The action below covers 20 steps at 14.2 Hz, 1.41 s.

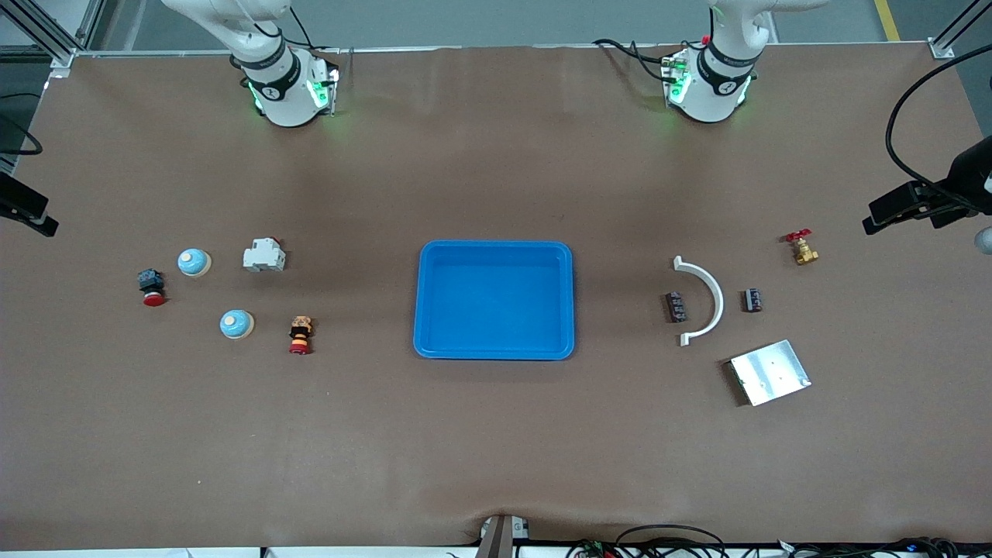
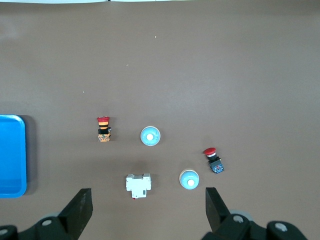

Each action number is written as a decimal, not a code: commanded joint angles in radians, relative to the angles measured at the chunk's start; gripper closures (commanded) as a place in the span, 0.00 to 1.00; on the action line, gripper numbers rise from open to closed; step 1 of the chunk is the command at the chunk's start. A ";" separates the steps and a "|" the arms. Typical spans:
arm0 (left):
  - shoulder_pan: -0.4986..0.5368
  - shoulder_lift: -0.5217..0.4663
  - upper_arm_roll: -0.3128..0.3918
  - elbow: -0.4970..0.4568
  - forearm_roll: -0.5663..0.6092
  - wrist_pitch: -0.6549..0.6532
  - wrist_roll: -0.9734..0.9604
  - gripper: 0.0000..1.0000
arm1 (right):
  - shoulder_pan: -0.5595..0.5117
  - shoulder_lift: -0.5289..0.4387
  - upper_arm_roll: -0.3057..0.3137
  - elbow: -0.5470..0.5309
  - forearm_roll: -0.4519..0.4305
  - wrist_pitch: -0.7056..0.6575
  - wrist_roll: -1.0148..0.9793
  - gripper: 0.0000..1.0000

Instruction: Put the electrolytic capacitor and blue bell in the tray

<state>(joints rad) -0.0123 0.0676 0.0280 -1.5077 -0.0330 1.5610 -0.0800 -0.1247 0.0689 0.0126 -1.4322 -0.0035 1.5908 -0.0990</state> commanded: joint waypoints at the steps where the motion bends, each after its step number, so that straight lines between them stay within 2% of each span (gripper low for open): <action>1: 0.002 -0.002 -0.005 0.003 0.018 0.002 0.000 0.00 | 0.002 -0.027 0.001 -0.037 -0.015 0.015 0.001 0.00; 14: -0.001 0.015 -0.003 0.003 0.011 -0.004 0.006 0.00 | 0.007 -0.027 0.001 -0.039 -0.010 0.015 0.001 0.00; 20: 0.012 0.092 -0.005 -0.002 0.005 -0.036 -0.001 0.00 | 0.005 -0.031 -0.002 -0.037 0.000 0.005 0.011 0.00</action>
<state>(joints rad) -0.0086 0.1211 0.0274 -1.5200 -0.0329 1.5424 -0.0796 -0.1225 0.0686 0.0135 -1.4433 -0.0036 1.5960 -0.0985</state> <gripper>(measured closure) 0.000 0.000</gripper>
